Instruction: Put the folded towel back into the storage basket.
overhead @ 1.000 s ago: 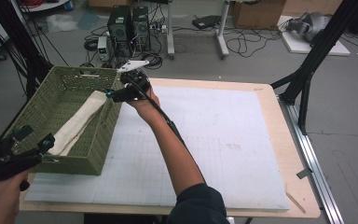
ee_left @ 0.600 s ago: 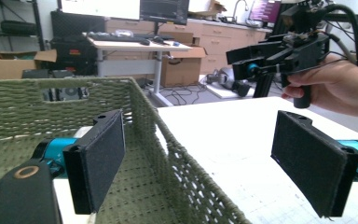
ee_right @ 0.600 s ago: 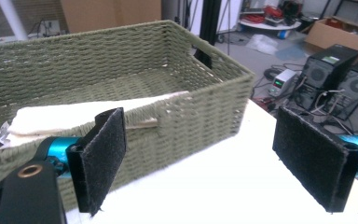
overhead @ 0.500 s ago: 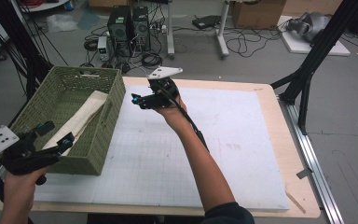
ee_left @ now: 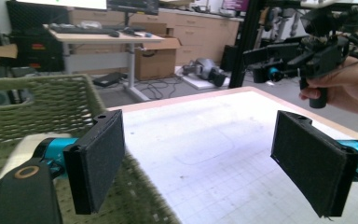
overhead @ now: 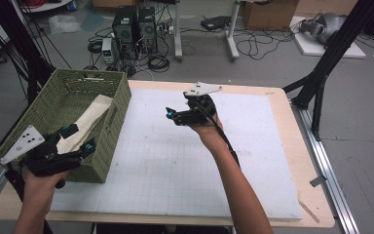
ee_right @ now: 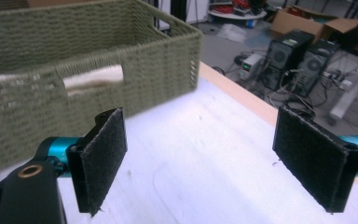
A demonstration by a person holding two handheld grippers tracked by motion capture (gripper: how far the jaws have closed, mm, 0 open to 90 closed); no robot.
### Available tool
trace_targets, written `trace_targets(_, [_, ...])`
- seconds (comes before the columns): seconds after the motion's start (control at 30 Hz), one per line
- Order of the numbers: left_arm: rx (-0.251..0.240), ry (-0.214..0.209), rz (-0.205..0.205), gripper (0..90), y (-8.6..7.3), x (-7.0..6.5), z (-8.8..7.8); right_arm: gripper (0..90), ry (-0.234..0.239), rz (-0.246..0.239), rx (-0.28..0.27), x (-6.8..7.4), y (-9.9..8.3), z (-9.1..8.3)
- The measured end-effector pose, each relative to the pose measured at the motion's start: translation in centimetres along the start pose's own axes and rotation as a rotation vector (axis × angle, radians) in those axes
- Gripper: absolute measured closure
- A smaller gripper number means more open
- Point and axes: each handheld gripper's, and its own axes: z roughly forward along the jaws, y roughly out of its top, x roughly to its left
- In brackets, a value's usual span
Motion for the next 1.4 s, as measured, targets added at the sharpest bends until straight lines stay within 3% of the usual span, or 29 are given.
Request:
trace_targets(0.43, [0.014, -0.092, 0.002, 17.8, 0.0, -1.8, 3.1, 16.2, -0.074, 0.016, 0.021, -1.2, -3.6, -5.5])
trace_targets(0.6, [0.027, -0.134, 0.014, 17.8, -0.1, -2.8, 4.4, 16.2, -0.103, 0.043, 0.016, -1.5, -5.4, -7.7])
trace_targets(0.8, [0.042, -0.181, 0.028, 17.8, -0.5, -4.0, 6.1, 16.2, -0.17, 0.04, 0.026, -1.9, -7.4, -10.3])
trace_targets(1.0, [0.063, -0.234, 0.057, 17.8, -1.2, -5.2, 7.6, 16.2, -0.225, 0.067, 0.012, -2.1, -9.4, -12.8])
trace_targets(1.27, [0.099, -0.275, 0.063, 17.8, -2.9, -6.4, 9.3, 16.2, -0.304, 0.096, 0.011, -2.0, -12.9, -16.0])
trace_targets(1.4, [0.125, -0.294, 0.072, 17.8, -3.9, -7.2, 10.1, 16.2, -0.316, 0.117, 0.015, -1.9, -14.0, -16.6])
